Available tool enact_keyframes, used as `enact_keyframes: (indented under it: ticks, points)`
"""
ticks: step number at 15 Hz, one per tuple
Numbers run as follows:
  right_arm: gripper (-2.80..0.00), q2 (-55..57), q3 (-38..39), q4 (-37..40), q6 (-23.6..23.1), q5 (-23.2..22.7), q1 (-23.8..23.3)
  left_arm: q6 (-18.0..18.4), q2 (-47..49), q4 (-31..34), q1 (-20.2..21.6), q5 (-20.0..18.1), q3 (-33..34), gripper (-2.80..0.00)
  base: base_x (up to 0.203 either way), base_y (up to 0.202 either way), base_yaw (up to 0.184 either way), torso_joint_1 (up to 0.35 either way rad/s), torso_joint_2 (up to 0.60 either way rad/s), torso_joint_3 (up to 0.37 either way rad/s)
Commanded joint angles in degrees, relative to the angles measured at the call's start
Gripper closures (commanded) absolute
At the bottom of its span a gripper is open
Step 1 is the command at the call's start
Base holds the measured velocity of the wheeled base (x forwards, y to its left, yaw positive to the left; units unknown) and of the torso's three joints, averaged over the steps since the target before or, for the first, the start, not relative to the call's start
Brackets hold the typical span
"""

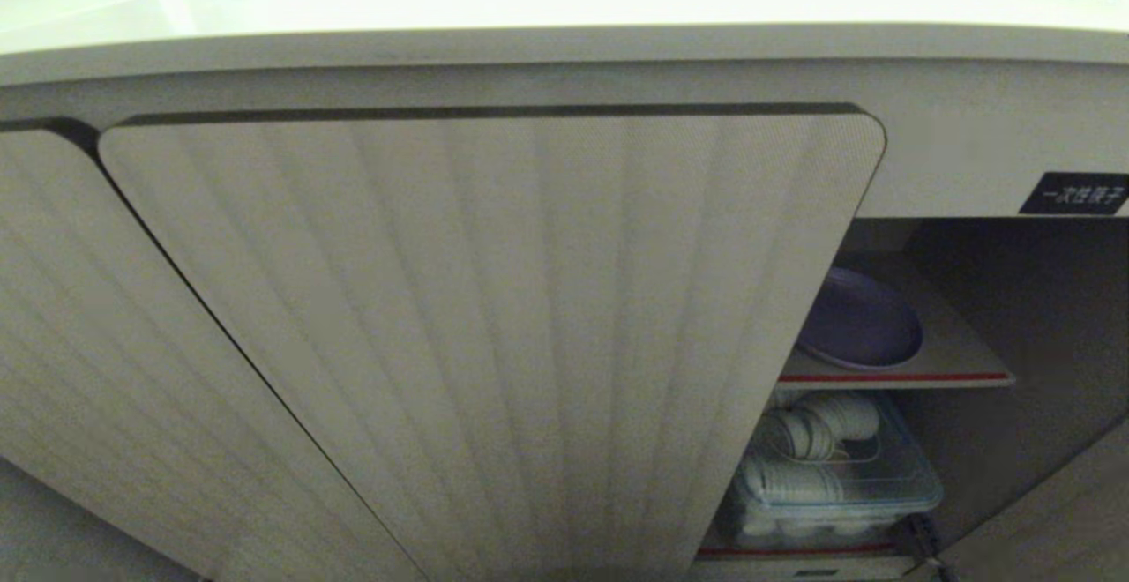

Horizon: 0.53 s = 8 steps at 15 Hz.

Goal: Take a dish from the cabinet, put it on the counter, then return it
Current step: Close the cabinet door

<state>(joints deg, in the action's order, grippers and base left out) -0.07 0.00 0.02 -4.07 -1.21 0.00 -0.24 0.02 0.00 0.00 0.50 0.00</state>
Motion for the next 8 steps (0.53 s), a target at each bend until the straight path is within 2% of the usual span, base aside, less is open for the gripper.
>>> enact_keyframes:
  ticks: [1,8]
  points:
    - [0.00,0.1,0.0,0.0,-0.1,0.0,0.1,0.0,0.0,0.0,0.0,0.0,0.0,0.00,0.000,0.000,0.000,0.000,0.00,0.000]
    - [0.00,0.1,0.0,0.0,-0.1,0.0,0.0,0.0,0.0,0.0,0.0,0.1,0.0,0.00,0.000,0.000,0.000,0.000,0.00,0.000]
